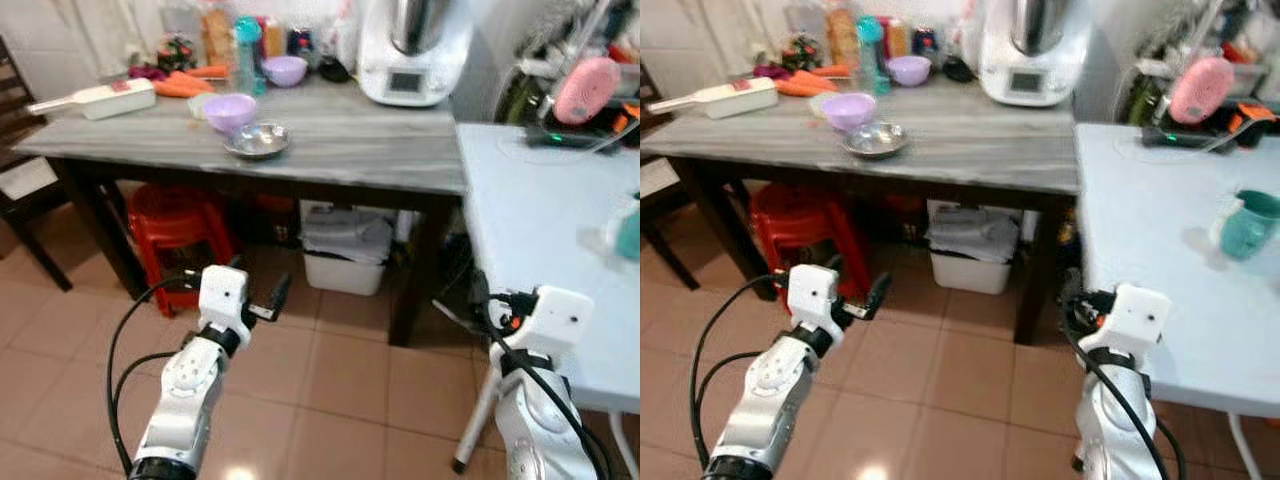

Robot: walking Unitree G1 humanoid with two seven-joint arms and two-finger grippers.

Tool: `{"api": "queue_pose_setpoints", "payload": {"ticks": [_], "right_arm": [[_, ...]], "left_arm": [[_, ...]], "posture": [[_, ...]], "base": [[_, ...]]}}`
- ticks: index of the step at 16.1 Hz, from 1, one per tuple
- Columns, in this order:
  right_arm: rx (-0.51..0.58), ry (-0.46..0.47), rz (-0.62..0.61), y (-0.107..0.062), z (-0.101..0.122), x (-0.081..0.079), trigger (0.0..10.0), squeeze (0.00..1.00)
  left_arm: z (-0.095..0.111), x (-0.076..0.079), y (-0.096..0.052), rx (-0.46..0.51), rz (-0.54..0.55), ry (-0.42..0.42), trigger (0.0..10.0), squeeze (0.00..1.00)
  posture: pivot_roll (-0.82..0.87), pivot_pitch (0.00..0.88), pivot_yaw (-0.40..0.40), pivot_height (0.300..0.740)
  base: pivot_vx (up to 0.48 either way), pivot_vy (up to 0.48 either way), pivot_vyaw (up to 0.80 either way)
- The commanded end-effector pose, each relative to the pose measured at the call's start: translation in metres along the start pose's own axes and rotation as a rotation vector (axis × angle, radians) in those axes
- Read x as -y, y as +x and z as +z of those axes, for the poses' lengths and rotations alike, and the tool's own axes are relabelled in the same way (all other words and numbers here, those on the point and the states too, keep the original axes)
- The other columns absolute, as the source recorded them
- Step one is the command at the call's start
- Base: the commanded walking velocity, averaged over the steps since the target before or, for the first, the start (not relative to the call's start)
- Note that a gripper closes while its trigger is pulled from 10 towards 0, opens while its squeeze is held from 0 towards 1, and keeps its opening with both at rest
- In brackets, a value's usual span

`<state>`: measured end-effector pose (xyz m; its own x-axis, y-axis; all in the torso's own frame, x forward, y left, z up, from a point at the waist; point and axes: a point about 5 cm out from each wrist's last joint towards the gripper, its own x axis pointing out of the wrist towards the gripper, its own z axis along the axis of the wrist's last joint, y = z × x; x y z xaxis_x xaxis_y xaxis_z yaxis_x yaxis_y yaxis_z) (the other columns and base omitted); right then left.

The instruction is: Setting the table

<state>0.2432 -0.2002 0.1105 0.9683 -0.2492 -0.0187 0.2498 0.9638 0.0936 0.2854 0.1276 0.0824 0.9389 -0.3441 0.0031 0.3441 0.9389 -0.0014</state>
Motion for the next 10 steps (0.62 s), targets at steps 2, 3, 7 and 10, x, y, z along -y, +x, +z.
{"api": "queue_pose_setpoints", "payload": {"ticks": [2,3,7,10], "right_arm": [[0.026,-0.001,-0.021,-0.001,0.005,0.005,10.0,0.0],[0.023,-0.007,-0.027,-0.005,0.002,0.006,10.0,0.0],[0.023,-0.047,-0.032,-0.015,-0.005,0.012,10.0,0.0],[0.018,-0.058,-0.044,-0.017,-0.007,0.015,10.0,0.0]], "left_arm": [[0.005,0.004,0.003,0.022,-0.02,0.001,10.0,0.0],[0.004,0.004,0.002,0.018,-0.018,0.003,10.0,0.0],[0.0,-0.001,-0.004,0.004,-0.008,0.011,10.0,0.0],[-0.001,-0.002,-0.006,-0.004,-0.009,0.016,10.0,0.0]], "posture": [[-0.06,0.0,0.038,0.74],[-0.06,0.0,0.038,0.74],[-0.06,0.0,0.039,0.74],[-0.06,0.0,0.041,0.74]], "base": [[0.0,-0.48,0.0],[0.0,-0.48,0.0],[0.0,-0.48,0.0],[0.0,-0.48,0.0]]}}
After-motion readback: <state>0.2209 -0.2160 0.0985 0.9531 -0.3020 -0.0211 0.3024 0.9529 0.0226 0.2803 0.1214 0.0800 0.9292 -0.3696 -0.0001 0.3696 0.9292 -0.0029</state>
